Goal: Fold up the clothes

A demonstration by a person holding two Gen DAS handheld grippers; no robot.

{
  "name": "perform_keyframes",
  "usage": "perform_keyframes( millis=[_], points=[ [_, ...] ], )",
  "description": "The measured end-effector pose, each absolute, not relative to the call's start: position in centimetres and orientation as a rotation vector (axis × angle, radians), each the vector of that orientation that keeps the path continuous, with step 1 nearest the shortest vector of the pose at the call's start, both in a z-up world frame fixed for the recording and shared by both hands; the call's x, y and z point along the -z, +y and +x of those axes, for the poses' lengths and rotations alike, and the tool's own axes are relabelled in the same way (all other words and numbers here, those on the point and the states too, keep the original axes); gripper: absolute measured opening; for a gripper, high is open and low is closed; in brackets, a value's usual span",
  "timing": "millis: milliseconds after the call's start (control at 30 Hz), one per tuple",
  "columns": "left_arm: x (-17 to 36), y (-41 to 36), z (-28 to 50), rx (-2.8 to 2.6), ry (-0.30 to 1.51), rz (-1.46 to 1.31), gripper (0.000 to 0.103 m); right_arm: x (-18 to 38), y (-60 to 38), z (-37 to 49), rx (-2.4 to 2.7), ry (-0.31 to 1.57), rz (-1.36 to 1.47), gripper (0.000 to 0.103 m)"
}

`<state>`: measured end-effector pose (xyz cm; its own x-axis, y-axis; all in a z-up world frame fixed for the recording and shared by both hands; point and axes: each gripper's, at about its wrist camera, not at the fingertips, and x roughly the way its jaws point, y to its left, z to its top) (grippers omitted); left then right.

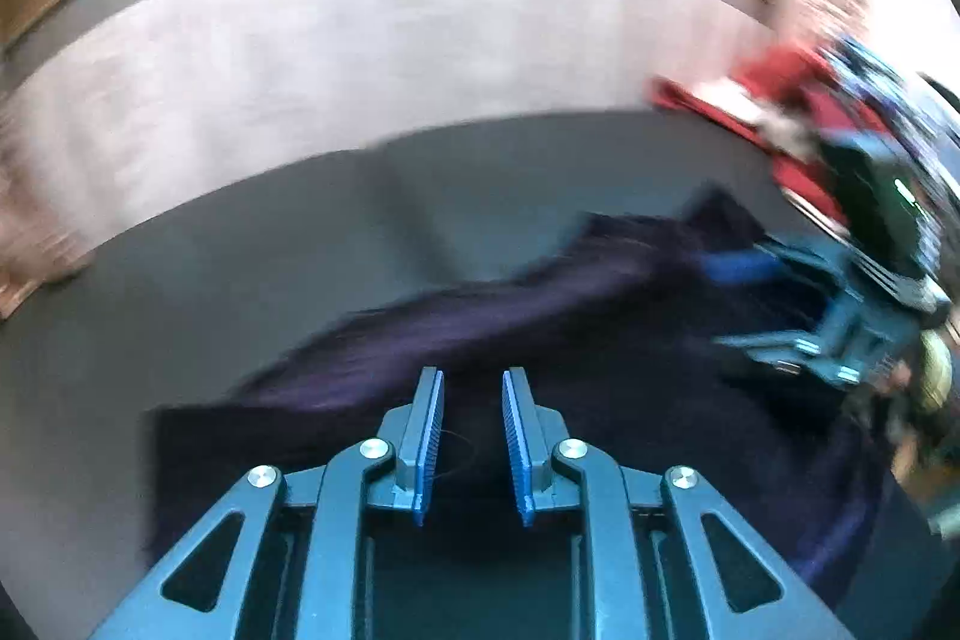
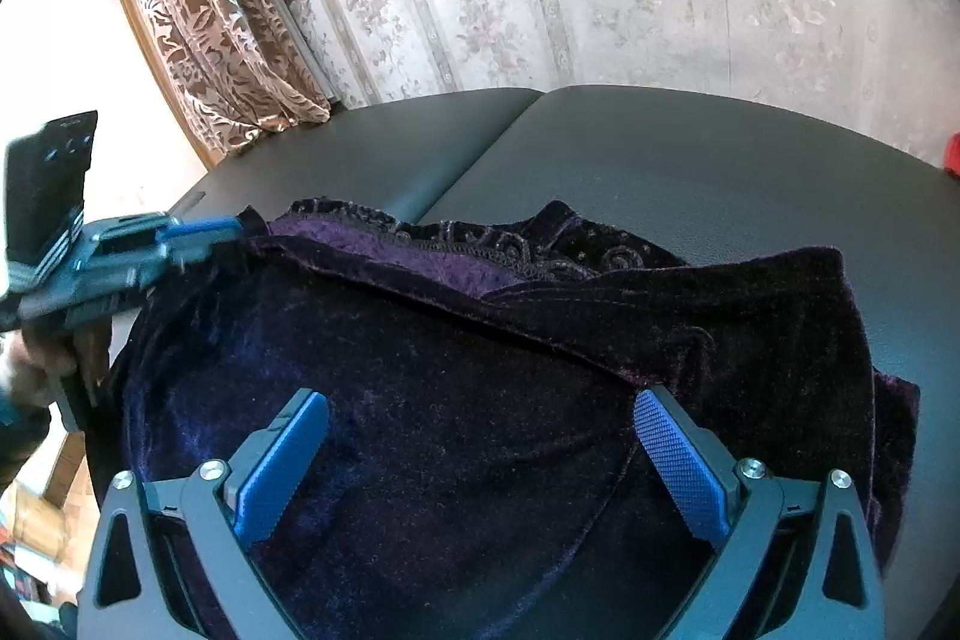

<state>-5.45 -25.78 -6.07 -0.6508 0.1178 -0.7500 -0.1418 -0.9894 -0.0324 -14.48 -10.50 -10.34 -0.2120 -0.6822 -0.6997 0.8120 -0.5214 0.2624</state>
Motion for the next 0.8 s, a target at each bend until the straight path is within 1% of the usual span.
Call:
perform_keyframes(
  millis=[33,67,167,200,233,267,300,333,367,400,467,533,600,667,800],
  points=[
    [6.7,-24.7,-6.3,-2.683,0.070,-1.270,0.020,10.3,-10.5,-14.5,1.887,0.196,0.978,0.103],
    [7.1,-24.2,-7.0,-2.650,0.056,-1.287,0.020,10.3,-10.4,-14.5,1.886,0.190,0.977,0.103],
    [8.0,-23.7,-8.6,-2.592,-0.033,-1.309,0.020,10.3,-9.8,-14.9,1.868,0.132,0.975,0.103],
    [8.2,-24.0,-8.9,-2.595,-0.071,-1.313,0.025,10.3,-9.7,-15.0,1.863,0.116,0.977,0.103],
    [8.5,-24.9,-9.2,-2.621,-0.143,-1.319,0.029,10.3,-9.5,-15.1,1.858,0.102,0.979,0.103],
    [8.8,-26.0,-9.5,-2.651,-0.229,-1.326,0.029,10.3,-9.5,-15.2,1.855,0.095,0.978,0.103],
    [9.1,-27.4,-9.5,-2.700,-0.324,-1.331,0.028,10.3,-9.5,-15.2,1.854,0.091,0.978,0.103],
    [9.4,-28.9,-9.4,-2.752,-0.425,-1.333,0.019,10.3,-9.5,-15.2,1.853,0.088,0.978,0.103],
    [9.7,-30.1,-9.0,-2.767,-0.528,-1.307,0.019,10.3,-9.5,-15.2,1.851,0.084,0.977,0.103],
    [9.7,-31.0,-8.3,-2.785,-0.590,-1.289,0.019,10.3,-9.5,-15.3,1.850,0.081,0.977,0.103],
    [9.3,-31.9,-6.2,-2.866,-0.584,-1.284,0.019,10.4,-9.4,-15.4,1.846,0.068,0.977,0.103],
    [8.6,-32.7,-3.6,-2.947,-0.562,-1.279,0.024,10.4,-9.3,-15.6,1.842,0.058,0.978,0.103],
    [8.1,-34.0,-0.8,-3.028,-0.572,-1.267,0.024,10.4,-9.3,-15.7,1.840,0.053,0.978,0.103],
    [8.3,-35.7,2.5,-3.110,-0.635,-1.258,0.025,10.4,-9.4,-15.7,1.839,0.051,0.978,0.103],
    [9.1,-40.4,11.1,-3.208,-0.902,-1.227,0.028,10.3,-9.4,-15.7,1.839,0.051,0.978,0.103]
  ],
)
